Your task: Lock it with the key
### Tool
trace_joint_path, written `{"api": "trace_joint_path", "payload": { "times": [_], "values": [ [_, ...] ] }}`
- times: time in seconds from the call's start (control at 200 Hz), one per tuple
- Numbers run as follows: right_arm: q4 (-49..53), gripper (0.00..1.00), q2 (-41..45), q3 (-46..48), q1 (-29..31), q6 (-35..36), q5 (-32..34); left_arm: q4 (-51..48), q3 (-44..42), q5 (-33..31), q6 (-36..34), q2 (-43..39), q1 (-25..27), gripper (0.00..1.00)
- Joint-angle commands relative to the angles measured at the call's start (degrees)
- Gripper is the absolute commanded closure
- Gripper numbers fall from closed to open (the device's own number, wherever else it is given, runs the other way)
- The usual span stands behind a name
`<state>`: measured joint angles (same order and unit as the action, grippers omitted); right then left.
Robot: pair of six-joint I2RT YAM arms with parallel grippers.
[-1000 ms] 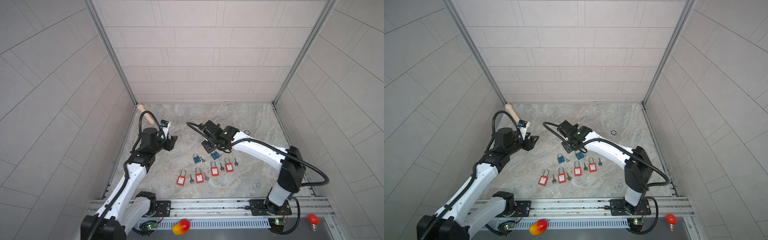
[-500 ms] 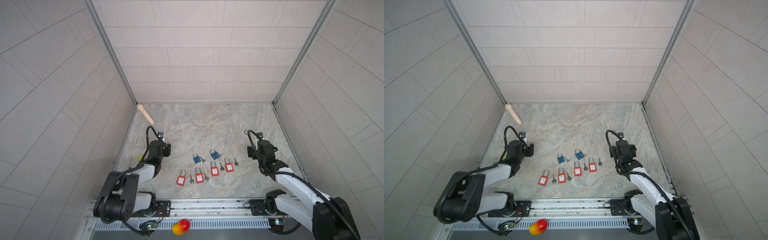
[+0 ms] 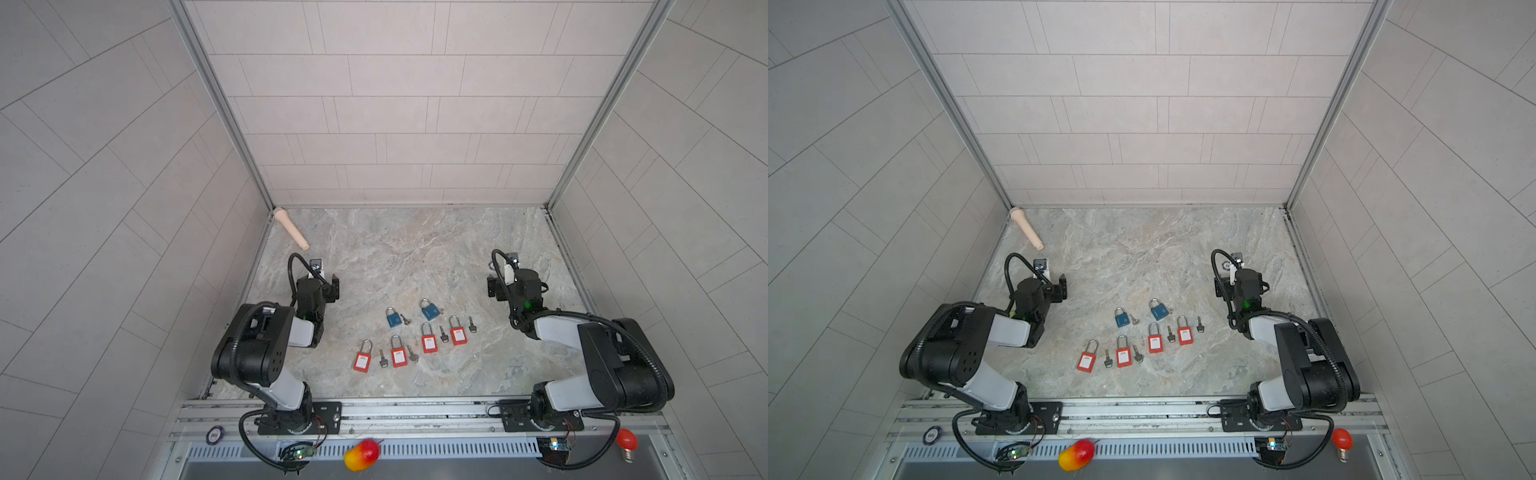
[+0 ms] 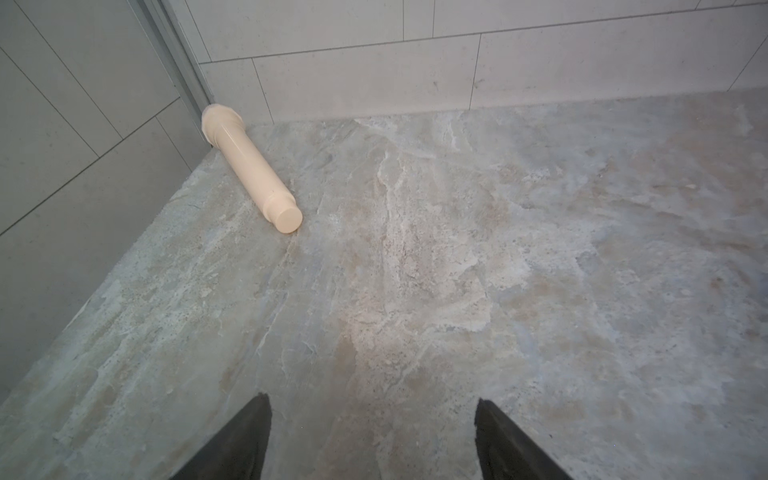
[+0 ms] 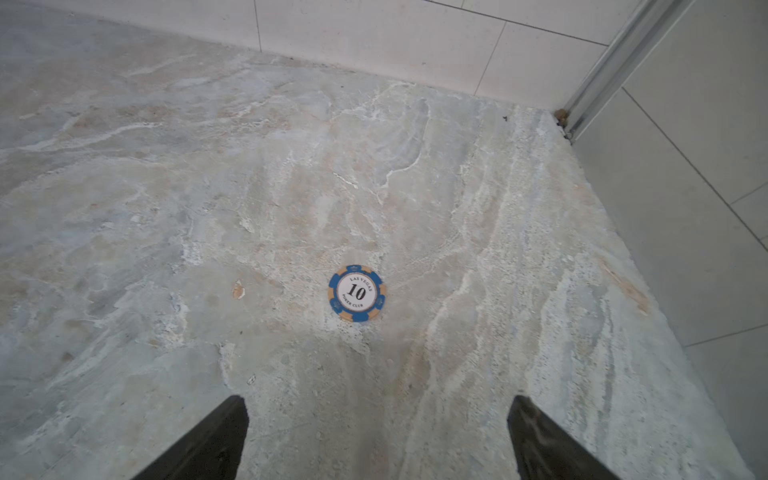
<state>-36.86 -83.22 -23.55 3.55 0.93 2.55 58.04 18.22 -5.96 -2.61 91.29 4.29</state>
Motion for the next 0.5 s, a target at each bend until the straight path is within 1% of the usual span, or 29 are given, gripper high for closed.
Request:
{"api": "trace_joint_path", "payload": {
  "times": [0.0, 0.03, 0.075, 0.1, 0.14, 0.19, 0.23, 0.29, 0.33, 0.495],
  "values": [
    [-11.0, 0.01, -4.0, 1.6, -1.3, 0.9, -3.2, -0.6, 2.2, -5.4, 2.2, -0.4, -0.3, 0.0],
    [-10.6, 0.01, -4.2, 1.1, -1.9, 0.4, -3.8, -1.9, 3.0, -7.8, 3.0, -0.3, -0.2, 0.0],
    [-4.9, 0.0, -2.8, -0.4, -2.4, -0.8, -4.0, -4.7, 4.6, -10.6, 3.9, -0.1, -0.2, 0.0],
    [-6.5, 0.0, -3.1, 0.2, -2.4, -0.6, -4.2, -6.0, 5.2, -10.8, 4.1, -0.1, -0.2, 0.0],
    [-8.8, 0.01, -3.8, 0.5, -2.3, -0.1, -4.4, -4.4, 4.4, -10.2, 3.9, -0.2, -0.2, 0.0],
    [-5.2, 0.0, -2.9, -0.4, -2.4, -0.9, -4.1, -3.3, 4.0, -8.7, 2.9, -0.1, 0.0, 0.0],
    [-7.5, 0.01, -3.6, 0.2, -2.4, -0.5, -4.3, -4.2, 4.3, -7.3, 1.9, -0.1, 0.5, 0.0],
    [-5.6, 0.01, -3.1, -0.3, -2.4, -0.8, -4.1, -4.2, 4.4, -7.0, 1.7, -0.1, 0.5, 0.0],
    [-6.9, 0.01, -3.5, -0.1, -2.4, -0.7, -4.2, -4.5, 4.5, -6.9, 1.9, -0.2, 0.5, 0.0],
    [-5.9, 0.01, -3.8, -0.6, -2.4, -0.7, -4.1, -6.2, 6.0, -6.3, 2.0, 1.2, 0.2, 0.0]
  ]
}}
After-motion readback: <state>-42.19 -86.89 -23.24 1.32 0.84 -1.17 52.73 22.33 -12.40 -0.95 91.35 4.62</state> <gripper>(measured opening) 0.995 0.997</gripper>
